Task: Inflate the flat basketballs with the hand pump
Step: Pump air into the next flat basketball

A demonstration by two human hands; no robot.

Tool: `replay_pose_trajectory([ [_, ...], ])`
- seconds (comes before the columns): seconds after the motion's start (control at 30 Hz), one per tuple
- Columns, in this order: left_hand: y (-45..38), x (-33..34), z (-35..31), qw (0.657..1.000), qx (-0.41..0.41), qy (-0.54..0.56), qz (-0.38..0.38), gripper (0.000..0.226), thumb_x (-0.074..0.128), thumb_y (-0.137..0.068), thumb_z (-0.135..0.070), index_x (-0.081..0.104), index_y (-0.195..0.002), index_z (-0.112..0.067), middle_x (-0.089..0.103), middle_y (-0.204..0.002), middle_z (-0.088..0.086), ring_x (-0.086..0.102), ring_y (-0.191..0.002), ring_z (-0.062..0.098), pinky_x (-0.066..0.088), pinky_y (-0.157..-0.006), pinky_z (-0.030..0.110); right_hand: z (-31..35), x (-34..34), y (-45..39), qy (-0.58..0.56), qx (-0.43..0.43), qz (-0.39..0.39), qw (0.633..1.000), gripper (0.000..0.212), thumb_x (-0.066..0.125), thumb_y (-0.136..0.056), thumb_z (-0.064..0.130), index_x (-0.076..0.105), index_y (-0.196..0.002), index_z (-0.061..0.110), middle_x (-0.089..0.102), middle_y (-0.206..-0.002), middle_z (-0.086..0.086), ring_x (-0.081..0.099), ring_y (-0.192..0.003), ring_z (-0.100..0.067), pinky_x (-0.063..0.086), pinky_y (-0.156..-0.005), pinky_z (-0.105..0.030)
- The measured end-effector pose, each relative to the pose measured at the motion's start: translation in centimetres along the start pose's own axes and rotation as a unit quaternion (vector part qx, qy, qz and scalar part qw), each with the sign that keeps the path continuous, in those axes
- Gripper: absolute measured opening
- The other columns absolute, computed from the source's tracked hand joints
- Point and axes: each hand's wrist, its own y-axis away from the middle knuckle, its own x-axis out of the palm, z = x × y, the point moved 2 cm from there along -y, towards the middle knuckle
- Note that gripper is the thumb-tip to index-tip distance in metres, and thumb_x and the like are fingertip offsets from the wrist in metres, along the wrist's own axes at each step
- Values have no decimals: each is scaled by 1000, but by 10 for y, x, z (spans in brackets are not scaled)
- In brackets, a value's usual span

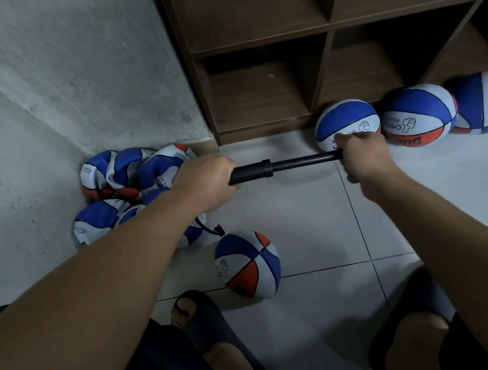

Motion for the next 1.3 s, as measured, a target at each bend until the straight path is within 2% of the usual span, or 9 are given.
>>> replay_pose_trajectory([
  [0.1,3,6,-9,1000,14,11,8,35,62,-103,-48,50,-74,-32,58,-71,-7,57,-59,13,40,-51,30,-8,2,1,-20,12,-24,999,14,59,-97,22,60,-84,17,56,-83,-4,48,-78,-29,39,-59,-35],
  [0.27,6,8,-34,999,40,4,6,22,66,-102,-41,60,-86,-27,58,-73,-5,56,-60,14,35,-50,29,-12,25,26,26,-58,-26,998,27,51,-105,29,65,-96,8,65,-91,-9,59,-84,-30,50,-80,-40],
  [0.5,10,7,-48,997,70,-9,-19,26,64,-103,-44,56,-84,-28,55,-69,-6,54,-58,15,29,-48,29,-15,49,44,69,-70,63,993,34,43,-113,36,61,-99,11,54,-77,-6,51,-67,-20,40,-60,-37],
  [0.77,4,-2,-42,997,74,8,-6,24,64,-103,-46,56,-84,-32,59,-72,-8,56,-61,11,31,-51,28,-5,39,30,32,-32,92,995,30,53,-105,36,62,-94,10,48,-72,-6,45,-61,-22,38,-56,-38],
  [0.87,-1,-3,-20,998,59,1,-8,31,65,-101,-50,52,-78,-34,59,-73,-9,59,-64,11,42,-53,30,-8,17,7,14,-4,52,999,17,60,-96,30,59,-86,16,49,-74,-6,42,-62,-25,35,-50,-32],
  [0.97,-1,0,-1,999,33,-3,7,31,65,-100,-56,56,-81,-33,59,-75,-9,60,-65,11,51,-57,34,-13,-6,-10,-19,25,12,999,8,61,-90,26,56,-85,21,50,-79,-6,39,-67,-24,33,-50,-30],
  [1.1,0,2,-8,999,44,-10,6,36,63,-101,-55,53,-76,-31,58,-73,-8,56,-63,11,36,-52,30,-16,6,-3,5,8,8,1000,11,51,-99,15,61,-94,15,53,-87,-7,43,-70,-25,38,-52,-33],
  [1.17,0,1,-17,998,53,-14,1,39,62,-103,-53,51,-73,-30,58,-71,-6,56,-61,13,34,-51,30,-16,20,8,23,-26,18,999,17,48,-104,18,63,-107,11,58,-93,-6,49,-76,-25,45,-62,-38],
  [1.3,1,1,-33,999,52,-9,7,38,62,-104,-51,50,-73,-32,58,-71,-6,55,-60,13,31,-49,29,-15,39,27,57,-79,41,994,30,45,-112,28,62,-99,7,57,-81,-6,52,-70,-20,42,-63,-35],
])
